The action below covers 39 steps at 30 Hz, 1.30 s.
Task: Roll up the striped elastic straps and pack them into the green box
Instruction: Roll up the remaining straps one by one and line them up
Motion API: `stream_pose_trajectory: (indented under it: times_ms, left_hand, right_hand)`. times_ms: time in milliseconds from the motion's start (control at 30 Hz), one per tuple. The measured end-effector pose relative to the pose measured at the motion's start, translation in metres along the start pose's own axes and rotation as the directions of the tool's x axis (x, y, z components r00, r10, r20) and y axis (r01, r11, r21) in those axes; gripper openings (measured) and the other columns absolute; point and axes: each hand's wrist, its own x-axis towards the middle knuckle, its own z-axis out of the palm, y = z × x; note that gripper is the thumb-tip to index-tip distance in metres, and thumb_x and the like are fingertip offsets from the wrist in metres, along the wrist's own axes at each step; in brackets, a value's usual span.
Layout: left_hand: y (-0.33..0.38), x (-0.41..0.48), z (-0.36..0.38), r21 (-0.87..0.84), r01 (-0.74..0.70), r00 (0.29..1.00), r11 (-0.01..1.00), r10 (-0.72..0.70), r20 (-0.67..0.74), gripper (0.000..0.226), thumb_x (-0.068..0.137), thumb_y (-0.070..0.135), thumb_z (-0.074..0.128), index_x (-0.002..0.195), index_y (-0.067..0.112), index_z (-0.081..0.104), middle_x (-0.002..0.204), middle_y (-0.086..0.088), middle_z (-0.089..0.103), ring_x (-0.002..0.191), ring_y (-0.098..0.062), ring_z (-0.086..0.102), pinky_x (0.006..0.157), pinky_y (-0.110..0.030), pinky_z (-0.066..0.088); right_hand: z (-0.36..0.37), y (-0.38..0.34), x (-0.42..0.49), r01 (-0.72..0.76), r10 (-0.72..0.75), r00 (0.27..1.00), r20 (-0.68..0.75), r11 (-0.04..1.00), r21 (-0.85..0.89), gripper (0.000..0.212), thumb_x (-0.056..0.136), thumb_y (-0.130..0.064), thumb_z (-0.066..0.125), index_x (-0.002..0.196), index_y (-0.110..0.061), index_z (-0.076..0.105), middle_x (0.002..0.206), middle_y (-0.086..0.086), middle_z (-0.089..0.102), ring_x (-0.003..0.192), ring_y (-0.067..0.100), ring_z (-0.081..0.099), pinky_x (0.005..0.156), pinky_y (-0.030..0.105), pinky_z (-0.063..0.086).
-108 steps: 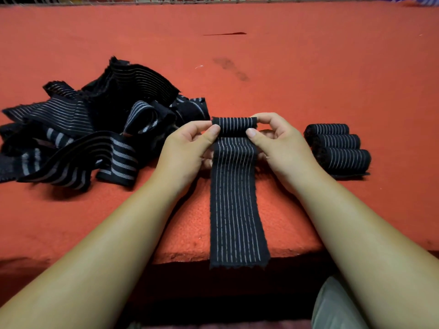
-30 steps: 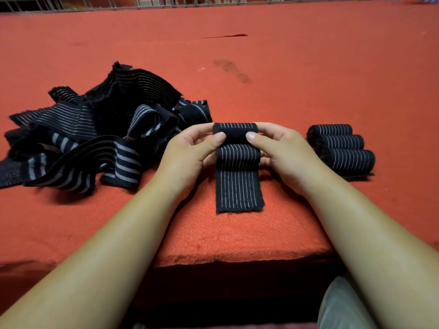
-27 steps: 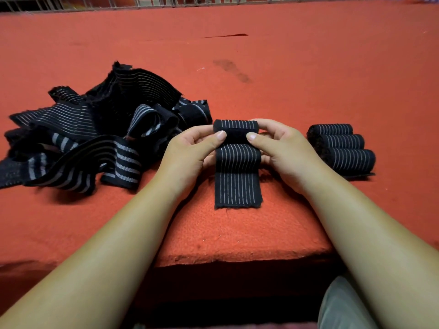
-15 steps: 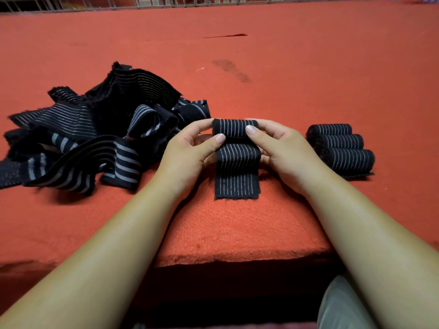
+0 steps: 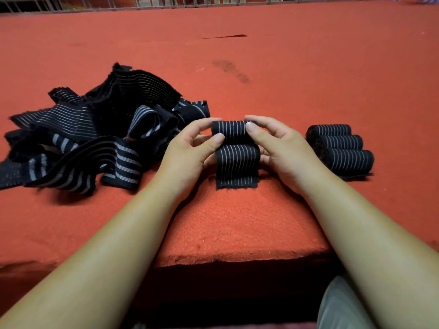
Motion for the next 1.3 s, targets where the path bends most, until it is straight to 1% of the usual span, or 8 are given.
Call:
stream_pose_trajectory:
  times_ms: [67, 300, 500, 800, 933, 1100, 1167, 1300]
  left_hand:
    - [0.0007, -0.0007, 0.0001, 0.005, 0.004, 1.0, 1.0, -0.004, 0.007, 0.035, 0.103, 0.006, 0.07, 0.136, 0.015, 0.069, 0.117, -0.019, 0.074, 0.115, -0.036, 0.076, 0.107, -0.057, 0.058]
    - [0.0055, -0.0046, 0.0024, -0.005, 0.041, 0.999, 0.999, -0.041, 0.023, 0.032, 0.105, 0.02, 0.07, 0.134, 0.007, 0.071, 0.128, -0.016, 0.077, 0.117, -0.035, 0.076, 0.11, -0.055, 0.056]
    - [0.0035, -0.0003, -0.0009, 0.005, -0.013, 1.0, 1.0, 0.013, 0.002, 0.036, 0.104, 0.006, 0.068, 0.139, 0.003, 0.066, 0.13, -0.018, 0.075, 0.122, -0.029, 0.074, 0.107, -0.044, 0.059]
    - [0.0019, -0.0014, -0.0004, 0.001, -0.007, 1.0, 1.0, 0.007, 0.018, 0.03, 0.103, 0.015, 0.071, 0.132, 0.007, 0.073, 0.13, -0.018, 0.075, 0.123, -0.046, 0.07, 0.115, -0.063, 0.049]
    - [0.0026, -0.0004, -0.0013, -0.014, -0.018, 1.0, 1.0, 0.018, 0.018, 0.035, 0.104, 0.005, 0.067, 0.139, 0.002, 0.065, 0.132, -0.02, 0.074, 0.123, -0.035, 0.073, 0.111, -0.054, 0.055]
    - [0.0008, -0.0005, -0.0004, 0.003, 0.002, 1.0, 1.0, -0.002, 0.03, 0.035, 0.101, 0.011, 0.073, 0.136, 0.013, 0.071, 0.127, -0.027, 0.073, 0.121, -0.047, 0.071, 0.11, -0.061, 0.054]
    - [0.0013, -0.0007, 0.0, 0.013, -0.008, 1.0, 1.0, 0.008, 0.016, 0.036, 0.101, 0.007, 0.073, 0.136, 0.012, 0.07, 0.126, -0.025, 0.074, 0.118, -0.038, 0.075, 0.108, -0.055, 0.057]
    - [0.0013, -0.0002, -0.0025, 0.031, -0.034, 0.999, 0.999, 0.034, 0.003, 0.04, 0.099, 0.0, 0.072, 0.136, 0.013, 0.067, 0.122, -0.015, 0.078, 0.117, -0.029, 0.076, 0.101, -0.044, 0.061]
  right_hand:
    - [0.0003, 0.0003, 0.0008, -0.002, 0.002, 1.0, -0.019, 1.0, -0.015, 0.027, 0.103, -0.029, 0.072, 0.129, -0.021, 0.074, 0.112, 0.008, 0.079, 0.085, 0.015, 0.072, 0.085, 0.038, 0.06]
    - [-0.0027, 0.006, 0.0034, 0.051, -0.053, 0.998, -0.023, 0.997, -0.056, 0.032, 0.091, -0.033, 0.076, 0.124, -0.036, 0.077, 0.124, 0.029, 0.07, 0.103, 0.036, 0.07, 0.104, 0.072, 0.051]
    - [-0.0048, 0.004, 0.0044, -0.015, 0.015, 0.999, -0.029, 1.0, -0.017, 0.034, 0.101, -0.03, 0.075, 0.134, -0.024, 0.072, 0.123, 0.008, 0.079, 0.108, 0.027, 0.078, 0.102, 0.052, 0.061]
    - [-0.0049, 0.0052, 0.0031, 0.049, -0.049, 0.999, -0.004, 0.996, -0.08, 0.029, 0.101, -0.025, 0.073, 0.13, -0.026, 0.074, 0.122, 0.022, 0.075, 0.115, 0.043, 0.073, 0.104, 0.064, 0.056]
    - [-0.0044, 0.0011, 0.0019, 0.049, -0.05, 0.999, -0.002, 0.992, -0.118, 0.029, 0.102, -0.031, 0.073, 0.13, -0.04, 0.073, 0.106, 0.007, 0.077, 0.106, 0.027, 0.077, 0.103, 0.058, 0.059]
    - [-0.0054, 0.0, -0.0005, 0.101, -0.104, 0.995, -0.007, 0.979, -0.178, 0.03, 0.104, -0.022, 0.07, 0.131, -0.036, 0.072, 0.113, 0.019, 0.076, 0.091, 0.017, 0.072, 0.084, 0.038, 0.059]
    - [-0.0055, -0.002, -0.0016, 0.098, -0.102, 0.995, -0.013, 0.979, -0.181, 0.031, 0.104, -0.02, 0.07, 0.131, -0.035, 0.071, 0.115, 0.014, 0.077, 0.09, 0.013, 0.072, 0.08, 0.031, 0.06]
    - [-0.0032, -0.0023, -0.0009, 0.065, -0.074, 0.997, -0.034, 0.975, -0.212, 0.028, 0.103, -0.033, 0.071, 0.132, -0.034, 0.072, 0.098, 0.006, 0.078, 0.085, 0.009, 0.07, 0.084, 0.04, 0.061]
